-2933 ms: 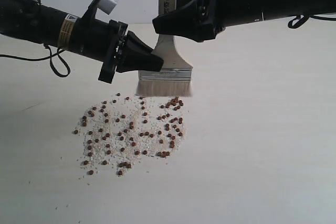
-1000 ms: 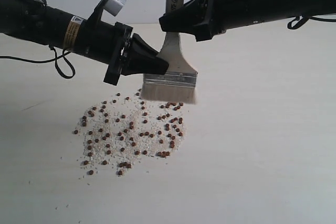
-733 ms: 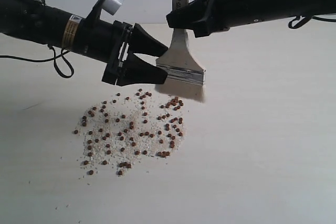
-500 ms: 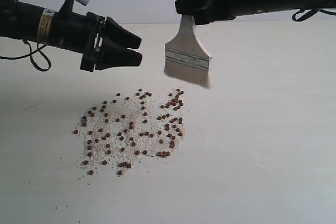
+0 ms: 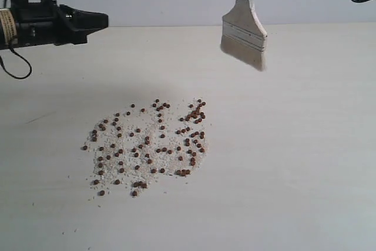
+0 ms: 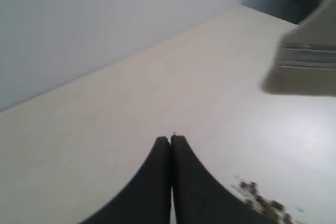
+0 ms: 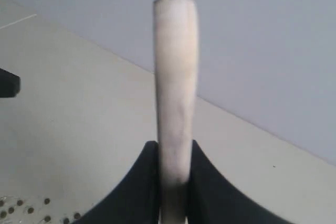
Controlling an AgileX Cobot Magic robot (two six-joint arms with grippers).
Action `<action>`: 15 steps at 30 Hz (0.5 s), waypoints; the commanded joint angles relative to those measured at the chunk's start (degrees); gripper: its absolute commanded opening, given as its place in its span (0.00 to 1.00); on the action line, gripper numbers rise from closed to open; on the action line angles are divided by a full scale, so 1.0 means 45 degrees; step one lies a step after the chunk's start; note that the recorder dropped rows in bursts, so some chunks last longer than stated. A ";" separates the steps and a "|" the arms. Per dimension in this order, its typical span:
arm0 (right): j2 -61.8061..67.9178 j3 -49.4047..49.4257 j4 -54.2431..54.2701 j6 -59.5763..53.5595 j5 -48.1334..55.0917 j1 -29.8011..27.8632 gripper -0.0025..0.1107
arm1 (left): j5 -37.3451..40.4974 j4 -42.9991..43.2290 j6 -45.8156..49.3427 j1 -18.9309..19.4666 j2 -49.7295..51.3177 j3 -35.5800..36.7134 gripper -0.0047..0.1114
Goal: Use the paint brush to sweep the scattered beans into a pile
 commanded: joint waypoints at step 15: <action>-0.0148 -0.0074 -0.0884 -0.0024 -0.7396 0.3948 0.02 | 0.2154 -1.4471 1.0851 -0.0057 -1.1992 1.0494 0.04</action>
